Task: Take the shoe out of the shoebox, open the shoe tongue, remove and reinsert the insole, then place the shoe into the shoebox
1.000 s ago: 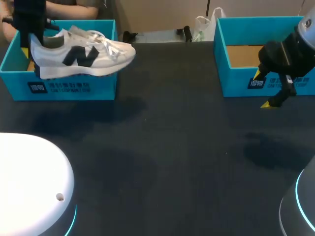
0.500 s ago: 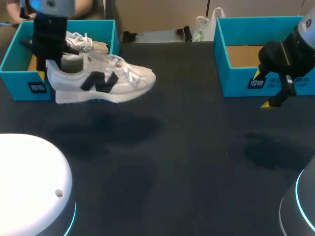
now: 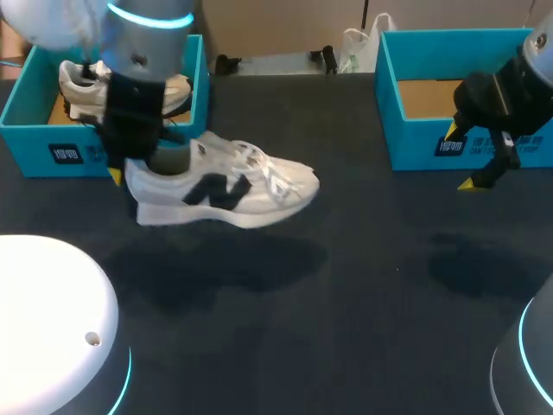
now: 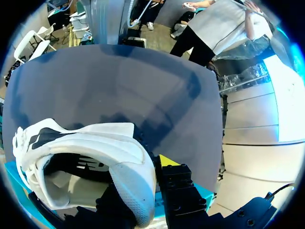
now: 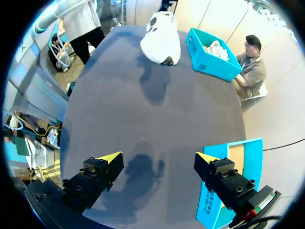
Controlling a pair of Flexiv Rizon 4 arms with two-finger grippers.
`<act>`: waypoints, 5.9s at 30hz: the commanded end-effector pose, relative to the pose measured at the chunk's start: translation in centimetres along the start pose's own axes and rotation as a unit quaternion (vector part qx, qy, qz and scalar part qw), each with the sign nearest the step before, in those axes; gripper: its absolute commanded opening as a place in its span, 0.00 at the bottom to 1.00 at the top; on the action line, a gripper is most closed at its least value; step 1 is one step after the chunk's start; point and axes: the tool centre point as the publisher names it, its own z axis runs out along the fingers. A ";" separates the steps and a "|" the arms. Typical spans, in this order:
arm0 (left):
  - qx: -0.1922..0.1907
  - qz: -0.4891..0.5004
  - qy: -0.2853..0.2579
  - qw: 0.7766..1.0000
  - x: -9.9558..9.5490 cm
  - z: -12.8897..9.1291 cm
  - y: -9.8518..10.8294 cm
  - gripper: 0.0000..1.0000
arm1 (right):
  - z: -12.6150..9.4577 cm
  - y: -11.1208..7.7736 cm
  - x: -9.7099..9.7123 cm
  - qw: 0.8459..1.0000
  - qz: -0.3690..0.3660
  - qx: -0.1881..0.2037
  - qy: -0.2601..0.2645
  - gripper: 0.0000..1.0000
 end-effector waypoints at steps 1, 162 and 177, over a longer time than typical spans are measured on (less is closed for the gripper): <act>-0.012 -0.005 0.002 1.000 -2.5 0.9 -1.0 0.00 | 0.1 0.0 0.0 1.000 0.000 0.001 0.000 1.00; 0.164 -0.230 -0.304 0.910 -9.0 6.3 -5.8 1.00 | 0.1 0.0 0.0 1.000 0.000 0.001 0.000 1.00; 0.285 -0.392 -0.414 0.771 -5.8 9.6 -4.8 1.00 | 0.1 0.0 0.0 1.000 0.000 0.001 0.000 1.00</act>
